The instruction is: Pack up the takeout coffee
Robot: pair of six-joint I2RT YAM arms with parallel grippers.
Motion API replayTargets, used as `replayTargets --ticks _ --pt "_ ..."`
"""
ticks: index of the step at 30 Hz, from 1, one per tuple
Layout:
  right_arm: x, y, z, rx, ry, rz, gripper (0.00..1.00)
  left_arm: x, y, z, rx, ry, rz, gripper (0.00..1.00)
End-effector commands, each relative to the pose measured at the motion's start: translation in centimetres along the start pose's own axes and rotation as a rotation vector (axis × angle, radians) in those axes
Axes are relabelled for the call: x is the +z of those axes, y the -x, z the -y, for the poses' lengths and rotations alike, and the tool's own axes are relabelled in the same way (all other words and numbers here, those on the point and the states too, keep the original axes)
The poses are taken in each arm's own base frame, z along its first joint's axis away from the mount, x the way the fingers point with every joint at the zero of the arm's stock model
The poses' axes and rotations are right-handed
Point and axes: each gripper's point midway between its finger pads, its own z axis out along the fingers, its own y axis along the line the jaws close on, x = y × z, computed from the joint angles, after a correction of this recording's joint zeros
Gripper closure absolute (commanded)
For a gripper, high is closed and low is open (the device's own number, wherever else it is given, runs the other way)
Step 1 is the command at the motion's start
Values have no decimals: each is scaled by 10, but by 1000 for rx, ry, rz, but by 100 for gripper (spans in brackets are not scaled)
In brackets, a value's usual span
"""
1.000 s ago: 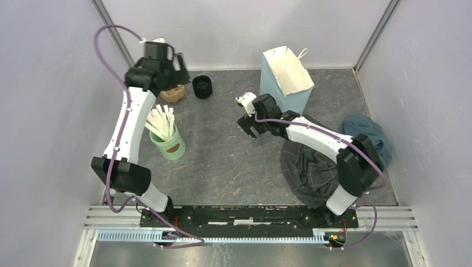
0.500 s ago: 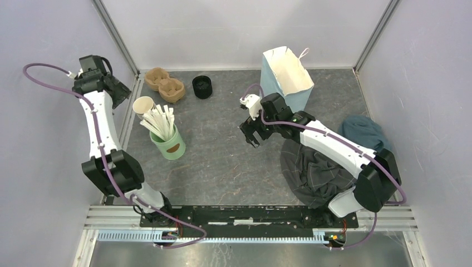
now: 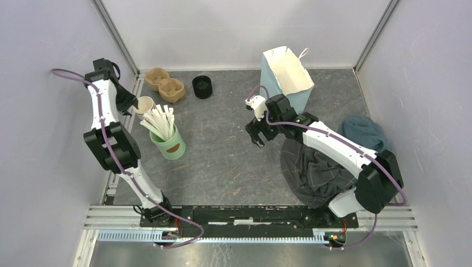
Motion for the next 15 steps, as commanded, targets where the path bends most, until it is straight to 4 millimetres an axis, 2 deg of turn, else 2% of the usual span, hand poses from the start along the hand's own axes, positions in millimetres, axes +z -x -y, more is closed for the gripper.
replayTargets --ticks 1,7,15 --pt "-7 13 9 -8 -33 56 2 -10 9 6 26 -30 21 56" --pt "-4 11 11 6 -28 48 2 -1 10 9 27 -28 8 63" --pt "-1 10 10 17 -18 42 2 8 9 11 44 -14 -4 65"
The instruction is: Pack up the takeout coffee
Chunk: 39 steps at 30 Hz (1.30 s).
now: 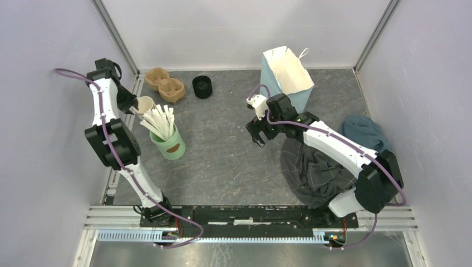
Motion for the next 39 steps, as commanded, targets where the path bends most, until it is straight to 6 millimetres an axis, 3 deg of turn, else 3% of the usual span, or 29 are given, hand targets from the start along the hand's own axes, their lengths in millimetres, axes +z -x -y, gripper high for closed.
replayTargets --ticks 1,23,39 --pt "-1 10 2 5 -1 38 2 -4 7 8 39 -27 18 67" --pt "3 8 3 17 2 27 2 -5 12 13 56 -27 29 92" --pt "1 9 4 20 1 33 2 3 7 9 66 -6 11 83"
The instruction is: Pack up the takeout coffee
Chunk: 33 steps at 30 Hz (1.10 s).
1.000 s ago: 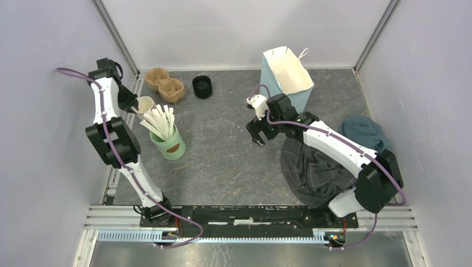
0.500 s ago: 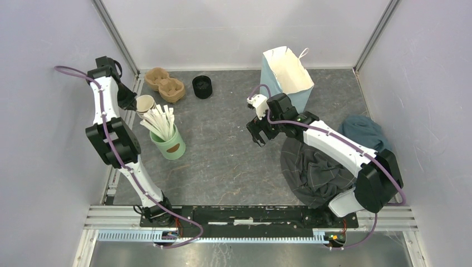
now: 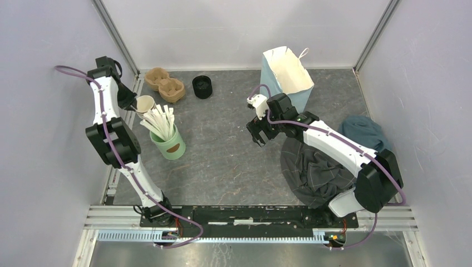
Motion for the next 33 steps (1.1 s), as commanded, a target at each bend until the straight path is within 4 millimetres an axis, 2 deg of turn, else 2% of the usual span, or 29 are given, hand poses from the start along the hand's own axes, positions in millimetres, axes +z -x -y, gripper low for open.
replayTargets --ticks 1,12,20,22,33 --pt "0 10 2 10 0 37 2 1 1 2 46 0 1 83" --pt "0 10 2 11 0 37 2 4 1 1 53 11 -3 82" --pt "1 11 3 11 -1 38 2 -1 5 3 45 3 14 95" --pt "1 11 3 11 -2 39 2 -4 6 3 43 -2 20 98" --pt "0 13 1 15 8 46 2 -30 18 2 18 -8 105 98"
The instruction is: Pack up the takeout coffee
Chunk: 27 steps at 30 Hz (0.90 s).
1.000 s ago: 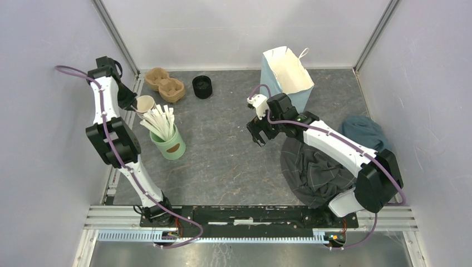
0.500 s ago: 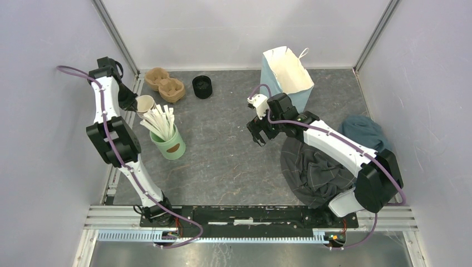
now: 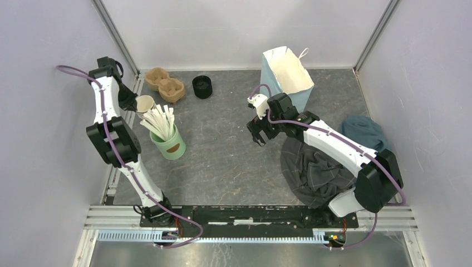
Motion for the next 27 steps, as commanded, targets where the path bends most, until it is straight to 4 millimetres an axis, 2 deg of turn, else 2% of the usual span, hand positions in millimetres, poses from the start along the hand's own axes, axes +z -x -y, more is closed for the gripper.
replayTargets --ticks 1,6,12,15,21,27 --pt "1 13 -1 12 12 45 2 -38 21 2 -2 -26 125 98" --pt "0 14 -3 14 20 47 2 -50 29 4 -30 -48 180 98" --pt "-1 15 -4 18 27 52 2 -54 26 0 -29 -42 191 98" --pt "-1 16 -5 19 31 54 2 -65 30 -1 -35 -51 224 98" --pt "-2 17 -7 23 42 55 2 -110 51 7 -110 -111 329 98" --pt "-6 18 -4 23 26 60 2 -161 60 17 -196 -213 399 98"
